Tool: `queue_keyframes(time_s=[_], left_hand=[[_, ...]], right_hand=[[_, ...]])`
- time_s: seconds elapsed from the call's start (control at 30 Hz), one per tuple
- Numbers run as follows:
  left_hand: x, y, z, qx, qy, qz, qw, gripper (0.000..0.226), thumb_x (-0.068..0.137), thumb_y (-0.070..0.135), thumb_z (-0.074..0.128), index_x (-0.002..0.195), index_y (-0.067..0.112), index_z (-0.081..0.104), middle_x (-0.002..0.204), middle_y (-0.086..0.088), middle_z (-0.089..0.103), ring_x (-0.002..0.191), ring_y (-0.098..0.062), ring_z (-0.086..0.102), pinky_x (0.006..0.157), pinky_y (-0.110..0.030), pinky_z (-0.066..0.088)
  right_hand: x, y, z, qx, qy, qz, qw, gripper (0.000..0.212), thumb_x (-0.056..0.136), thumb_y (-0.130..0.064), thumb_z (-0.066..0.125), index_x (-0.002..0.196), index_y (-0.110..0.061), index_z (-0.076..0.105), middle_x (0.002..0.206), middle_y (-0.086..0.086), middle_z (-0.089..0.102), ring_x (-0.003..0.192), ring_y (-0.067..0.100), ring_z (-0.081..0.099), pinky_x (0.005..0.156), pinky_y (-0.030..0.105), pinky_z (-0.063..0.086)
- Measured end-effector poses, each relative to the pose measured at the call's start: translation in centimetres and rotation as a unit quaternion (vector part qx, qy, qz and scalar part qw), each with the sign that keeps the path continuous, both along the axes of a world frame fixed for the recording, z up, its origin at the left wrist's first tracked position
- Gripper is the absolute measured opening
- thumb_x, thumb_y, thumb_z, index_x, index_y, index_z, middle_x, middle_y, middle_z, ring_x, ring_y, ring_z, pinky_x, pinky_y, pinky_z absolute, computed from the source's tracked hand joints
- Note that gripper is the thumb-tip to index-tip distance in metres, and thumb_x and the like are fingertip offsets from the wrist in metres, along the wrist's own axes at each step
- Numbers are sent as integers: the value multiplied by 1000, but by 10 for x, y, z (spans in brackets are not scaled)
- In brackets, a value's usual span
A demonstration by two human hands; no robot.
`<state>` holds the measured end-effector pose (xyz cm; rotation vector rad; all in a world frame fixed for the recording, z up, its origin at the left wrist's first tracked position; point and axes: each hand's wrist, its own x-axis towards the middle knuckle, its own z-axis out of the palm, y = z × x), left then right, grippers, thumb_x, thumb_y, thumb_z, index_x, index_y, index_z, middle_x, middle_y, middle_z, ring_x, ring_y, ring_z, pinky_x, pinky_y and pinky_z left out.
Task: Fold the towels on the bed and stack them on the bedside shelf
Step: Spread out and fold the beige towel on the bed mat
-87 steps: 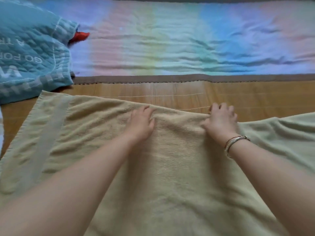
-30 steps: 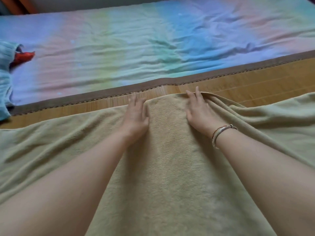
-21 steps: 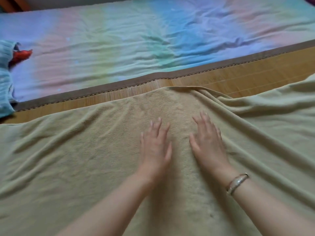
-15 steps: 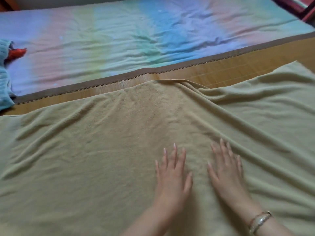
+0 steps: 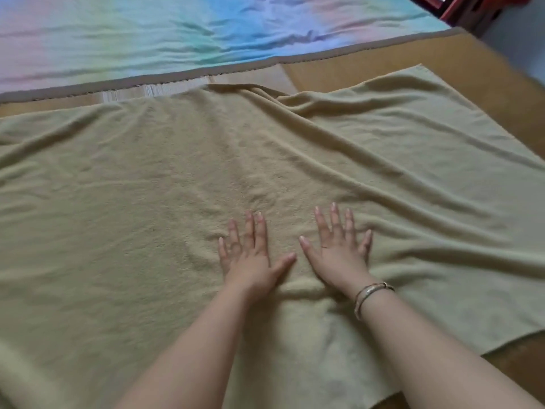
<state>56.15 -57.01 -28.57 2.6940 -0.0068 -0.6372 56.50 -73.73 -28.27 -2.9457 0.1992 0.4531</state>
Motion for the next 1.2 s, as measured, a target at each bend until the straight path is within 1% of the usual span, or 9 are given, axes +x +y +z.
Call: queue_keyframes(time_s=[0.3, 0.4, 0.5, 0.6, 0.67, 0.77, 0.87, 0.97, 1.2], left_hand=[[-4, -9, 0, 75, -18, -4, 997, 94, 82, 78, 23, 145, 31, -28, 152, 7, -35, 140, -29, -31, 112, -52, -15], [-1, -16, 11, 118, 20, 3, 993, 93, 83, 77, 24, 144, 32, -30, 151, 7, -36, 140, -30, -31, 113, -55, -13], [2, -36, 36, 144, 58, 40, 987, 88, 89, 66, 36, 147, 33, -22, 154, 4, -30, 143, -32, -23, 112, -56, -11], [1, -87, 64, 99, 48, 71, 991, 79, 95, 26, 47, 150, 36, -9, 159, 3, -17, 147, -28, -13, 114, -58, -3], [-1, -136, 77, 34, 53, 91, 994, 76, 95, 16, 45, 151, 36, -3, 160, 4, -11, 148, -24, -8, 115, -58, 1], [0, -204, 86, -14, 44, 70, 996, 68, 98, 26, 42, 152, 35, 2, 160, 5, -7, 148, -23, -6, 116, -55, 2], [10, -250, 95, -50, 21, 52, 997, 65, 98, 28, 41, 152, 35, 5, 161, 5, -4, 148, -20, -6, 117, -53, 1], [22, -279, 108, -50, -8, 28, 998, 62, 99, 28, 41, 152, 34, 10, 161, 4, 1, 148, -23, -2, 118, -51, 5], [71, -317, 111, -74, -33, 31, 996, 60, 99, 29, 42, 152, 31, 13, 161, 3, 4, 148, -23, -1, 119, -50, 8]], right_hand=[[5, -11, 3, 63, 58, 23, 996, 76, 88, -71, 19, 147, -39, -16, 153, -7, -34, 137, 22, -38, 103, 62, -22], [9, -17, 8, 108, 90, 32, 990, 74, 89, -70, 18, 148, -39, -15, 152, -7, -34, 136, 20, -38, 105, 59, -22], [14, -41, 26, 187, 104, 59, 975, 68, 94, -62, 21, 151, -34, -6, 157, -6, -22, 143, 19, -24, 112, 54, -13], [12, -96, 57, 287, 44, 78, 954, 59, 99, -47, 30, 152, -26, 12, 161, 3, 0, 148, 21, 4, 119, 42, 9], [10, -149, 77, 269, 6, 111, 957, 55, 100, -40, 32, 151, -24, 18, 160, 4, 9, 147, 19, 9, 119, 39, 12], [19, -231, 91, 191, -7, 150, 970, 52, 101, -34, 31, 151, -24, 19, 160, 2, 11, 147, 17, 6, 120, 38, 8], [31, -295, 106, 147, -22, 135, 980, 51, 101, -31, 31, 150, -23, 21, 159, 0, 14, 147, 18, 9, 118, 39, 10], [42, -339, 119, 121, -26, 105, 987, 51, 101, -29, 31, 150, -22, 20, 159, 0, 15, 147, 19, 9, 118, 41, 12], [79, -392, 122, 100, -4, 82, 992, 53, 101, -31, 27, 152, -25, 12, 161, -1, 1, 148, 17, -1, 118, 42, 7]])
